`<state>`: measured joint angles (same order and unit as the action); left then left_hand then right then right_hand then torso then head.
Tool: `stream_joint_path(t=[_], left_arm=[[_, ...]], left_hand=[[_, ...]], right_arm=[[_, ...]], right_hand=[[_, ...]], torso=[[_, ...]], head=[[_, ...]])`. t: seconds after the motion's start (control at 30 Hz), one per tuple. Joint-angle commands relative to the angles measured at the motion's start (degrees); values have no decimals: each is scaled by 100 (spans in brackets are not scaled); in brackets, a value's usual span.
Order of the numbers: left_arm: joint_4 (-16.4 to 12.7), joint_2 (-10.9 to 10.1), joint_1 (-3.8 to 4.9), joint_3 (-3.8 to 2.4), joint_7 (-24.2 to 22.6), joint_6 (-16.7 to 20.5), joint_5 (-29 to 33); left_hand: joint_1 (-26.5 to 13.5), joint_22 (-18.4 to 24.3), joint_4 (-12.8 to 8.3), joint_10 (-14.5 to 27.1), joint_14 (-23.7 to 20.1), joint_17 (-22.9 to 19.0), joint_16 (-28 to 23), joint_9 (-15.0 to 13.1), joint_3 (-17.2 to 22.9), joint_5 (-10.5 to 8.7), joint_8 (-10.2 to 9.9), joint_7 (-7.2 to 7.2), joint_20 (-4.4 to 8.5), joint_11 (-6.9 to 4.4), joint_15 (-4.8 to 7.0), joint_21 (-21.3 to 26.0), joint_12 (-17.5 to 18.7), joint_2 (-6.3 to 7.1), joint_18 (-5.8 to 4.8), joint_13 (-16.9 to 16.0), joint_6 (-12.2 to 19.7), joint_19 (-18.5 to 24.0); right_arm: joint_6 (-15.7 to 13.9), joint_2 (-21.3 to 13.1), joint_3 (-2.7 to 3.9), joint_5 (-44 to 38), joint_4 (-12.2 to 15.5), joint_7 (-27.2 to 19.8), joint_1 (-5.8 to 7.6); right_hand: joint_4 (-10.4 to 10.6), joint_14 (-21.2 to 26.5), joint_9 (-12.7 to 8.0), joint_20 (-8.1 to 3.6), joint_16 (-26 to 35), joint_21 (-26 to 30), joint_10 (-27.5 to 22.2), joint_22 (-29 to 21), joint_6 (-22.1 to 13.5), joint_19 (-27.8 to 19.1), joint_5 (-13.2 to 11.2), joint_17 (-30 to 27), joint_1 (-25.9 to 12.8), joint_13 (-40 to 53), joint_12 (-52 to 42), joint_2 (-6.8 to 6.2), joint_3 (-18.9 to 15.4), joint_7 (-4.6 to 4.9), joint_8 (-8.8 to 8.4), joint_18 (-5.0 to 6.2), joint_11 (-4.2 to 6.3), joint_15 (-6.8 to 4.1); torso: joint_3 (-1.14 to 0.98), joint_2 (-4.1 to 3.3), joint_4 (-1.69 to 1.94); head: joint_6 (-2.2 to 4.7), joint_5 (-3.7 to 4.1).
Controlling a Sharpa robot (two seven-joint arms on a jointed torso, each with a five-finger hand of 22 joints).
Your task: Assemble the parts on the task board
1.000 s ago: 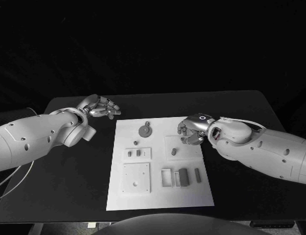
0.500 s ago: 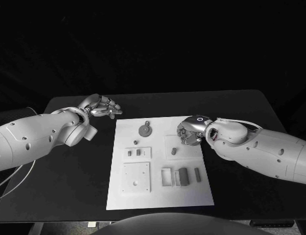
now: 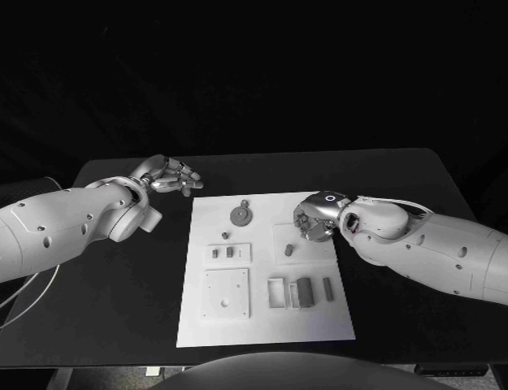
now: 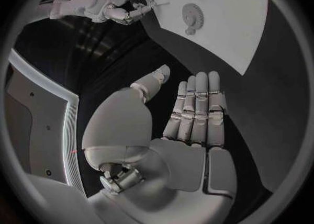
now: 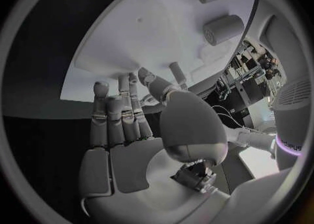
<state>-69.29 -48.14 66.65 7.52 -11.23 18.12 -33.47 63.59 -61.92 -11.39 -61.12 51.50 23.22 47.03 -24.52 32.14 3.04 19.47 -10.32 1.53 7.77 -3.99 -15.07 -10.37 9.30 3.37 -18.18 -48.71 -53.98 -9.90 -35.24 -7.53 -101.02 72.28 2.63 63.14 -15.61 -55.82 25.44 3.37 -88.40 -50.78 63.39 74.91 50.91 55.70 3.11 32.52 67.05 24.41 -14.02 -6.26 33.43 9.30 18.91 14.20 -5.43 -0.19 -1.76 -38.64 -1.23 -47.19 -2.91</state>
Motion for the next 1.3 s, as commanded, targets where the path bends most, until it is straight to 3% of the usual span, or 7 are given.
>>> stream_joint_path(t=[0.03,0.8,0.93,1.3], left_arm=[[-11,15,6,-5,-5,59,43],[-6,25,6,-6,27,80,43],[-9,22,6,-6,38,80,43],[-11,20,6,-6,66,77,43]], left_hand=[[-3,10,-4,-25,36,12,-16,-6,-36,-20,11,3,-9,-7,-2,-5,-15,-69,49,11,38,-47],[15,10,14,-30,123,78,-14,-15,-52,-20,9,0,25,-9,36,-15,-21,-98,52,40,49,-134],[21,9,14,-31,139,91,-13,-17,-55,-20,9,0,32,-9,43,-18,-22,-99,52,45,51,-150],[27,8,15,-30,160,109,-10,-18,-59,-20,6,-2,40,-8,53,-22,-23,-102,52,53,57,-170]], right_arm=[[97,7,-13,-104,-12,-6,-19],[66,39,-14,-240,-54,73,-19],[21,39,-14,-265,-64,93,-19],[-144,34,-14,-273,-57,55,-19]], right_hand=[[-4,-13,1,-17,34,17,72,58,61,28,-19,-7,-9,-19,34,29,59,0,14,80,2,-52],[-104,-103,86,-61,32,-29,407,95,355,83,-19,-6,78,-61,-69,412,277,-124,146,80,138,-180],[-47,-151,94,-61,60,-22,458,80,400,126,-20,-20,168,-89,-64,315,578,-131,143,80,154,-198],[-71,-171,93,-67,77,-20,463,78,404,141,-18,-25,180,-112,-46,331,689,-132,130,80,152,-198]], torso=[[-1,0,1],[-1,0,0],[0,-1,0],[-1,0,0]], head=[[-5,0],[-11,0],[-9,0],[0,1]])
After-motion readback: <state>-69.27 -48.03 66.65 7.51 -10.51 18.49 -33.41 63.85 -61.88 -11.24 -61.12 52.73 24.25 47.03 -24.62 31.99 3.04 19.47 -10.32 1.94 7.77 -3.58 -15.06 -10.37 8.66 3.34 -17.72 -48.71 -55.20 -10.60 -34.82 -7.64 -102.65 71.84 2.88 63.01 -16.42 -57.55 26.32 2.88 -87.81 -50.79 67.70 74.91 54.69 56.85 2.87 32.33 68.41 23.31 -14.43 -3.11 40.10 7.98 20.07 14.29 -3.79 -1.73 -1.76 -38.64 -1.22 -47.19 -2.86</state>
